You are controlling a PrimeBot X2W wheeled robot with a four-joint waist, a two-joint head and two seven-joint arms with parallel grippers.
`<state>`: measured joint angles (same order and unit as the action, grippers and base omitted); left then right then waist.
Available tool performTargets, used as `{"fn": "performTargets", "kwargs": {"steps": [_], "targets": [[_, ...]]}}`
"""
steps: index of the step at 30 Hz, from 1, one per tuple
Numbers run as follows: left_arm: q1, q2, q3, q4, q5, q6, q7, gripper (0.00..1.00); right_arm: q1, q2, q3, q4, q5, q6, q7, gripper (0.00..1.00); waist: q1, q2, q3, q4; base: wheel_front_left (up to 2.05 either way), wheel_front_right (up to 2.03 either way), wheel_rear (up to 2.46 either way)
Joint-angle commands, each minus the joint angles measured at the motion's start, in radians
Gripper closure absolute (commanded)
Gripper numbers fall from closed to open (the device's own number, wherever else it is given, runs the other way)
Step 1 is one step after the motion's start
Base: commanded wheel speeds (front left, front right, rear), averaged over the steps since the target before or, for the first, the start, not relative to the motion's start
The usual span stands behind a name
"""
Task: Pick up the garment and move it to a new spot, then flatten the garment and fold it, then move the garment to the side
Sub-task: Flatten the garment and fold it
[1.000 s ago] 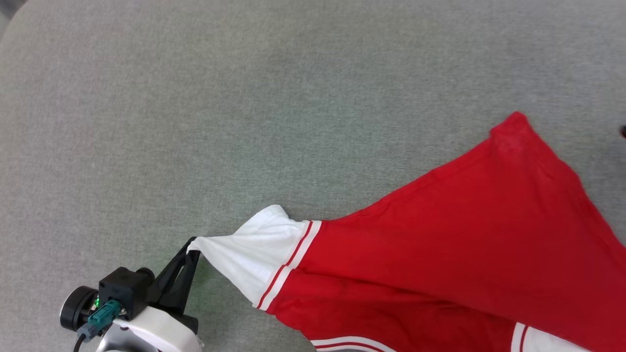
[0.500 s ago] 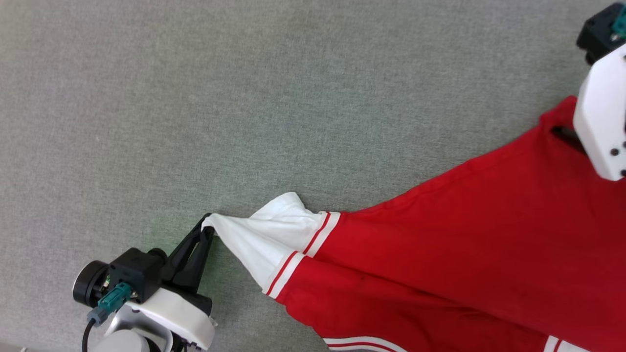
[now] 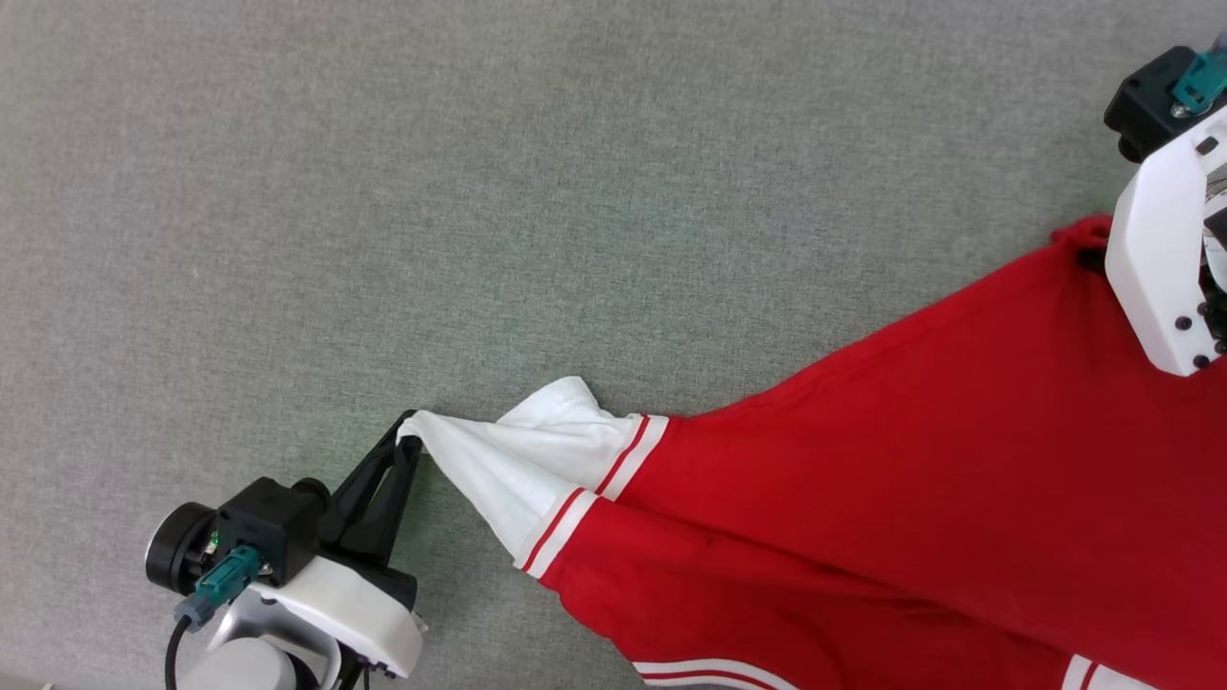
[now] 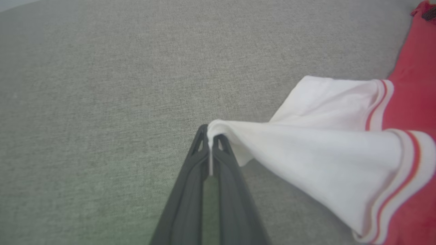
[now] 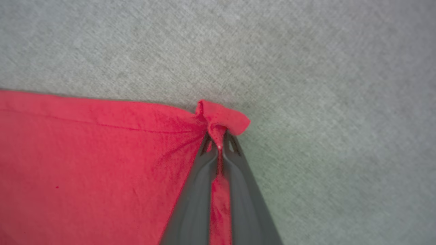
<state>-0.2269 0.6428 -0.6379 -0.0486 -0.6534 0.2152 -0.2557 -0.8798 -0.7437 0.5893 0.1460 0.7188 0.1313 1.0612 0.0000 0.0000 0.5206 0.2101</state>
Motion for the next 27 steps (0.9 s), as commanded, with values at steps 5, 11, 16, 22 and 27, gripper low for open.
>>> {"fn": "performTargets", "kwargs": {"steps": [5,11,16,22,27], "targets": [[-0.025,0.025,-0.003,-0.006,0.024,-0.007,0.007,1.00,-0.031,-0.002,-0.008,-0.018,0.022,-0.001,-0.077,1.00,0.0000,0.0000,-0.063,-0.017,0.00,0.00,0.00],[-0.111,0.043,-0.010,-0.018,0.053,-0.033,0.046,1.00,-0.029,-0.043,-0.007,-0.071,0.034,-0.001,-0.183,1.00,0.0000,0.0000,-0.154,-0.036,0.00,0.00,0.00],[-0.229,0.052,0.014,-0.026,0.073,-0.059,0.070,1.00,-0.039,-0.068,-0.018,-0.114,0.037,-0.001,-0.280,1.00,0.0000,0.0000,-0.205,-0.068,0.00,0.00,0.00],[-0.419,0.056,0.038,-0.029,0.098,-0.101,0.118,1.00,-0.091,-0.062,-0.069,-0.122,0.004,-0.001,-0.385,1.00,0.0000,0.0000,-0.219,-0.118,0.00,0.00,0.00],[-0.617,0.037,0.065,-0.009,0.109,-0.146,0.158,1.00,-0.155,-0.030,-0.135,-0.097,-0.044,-0.001,-0.458,1.00,0.0000,0.0000,-0.192,-0.144,0.00,0.00,0.00]]}}
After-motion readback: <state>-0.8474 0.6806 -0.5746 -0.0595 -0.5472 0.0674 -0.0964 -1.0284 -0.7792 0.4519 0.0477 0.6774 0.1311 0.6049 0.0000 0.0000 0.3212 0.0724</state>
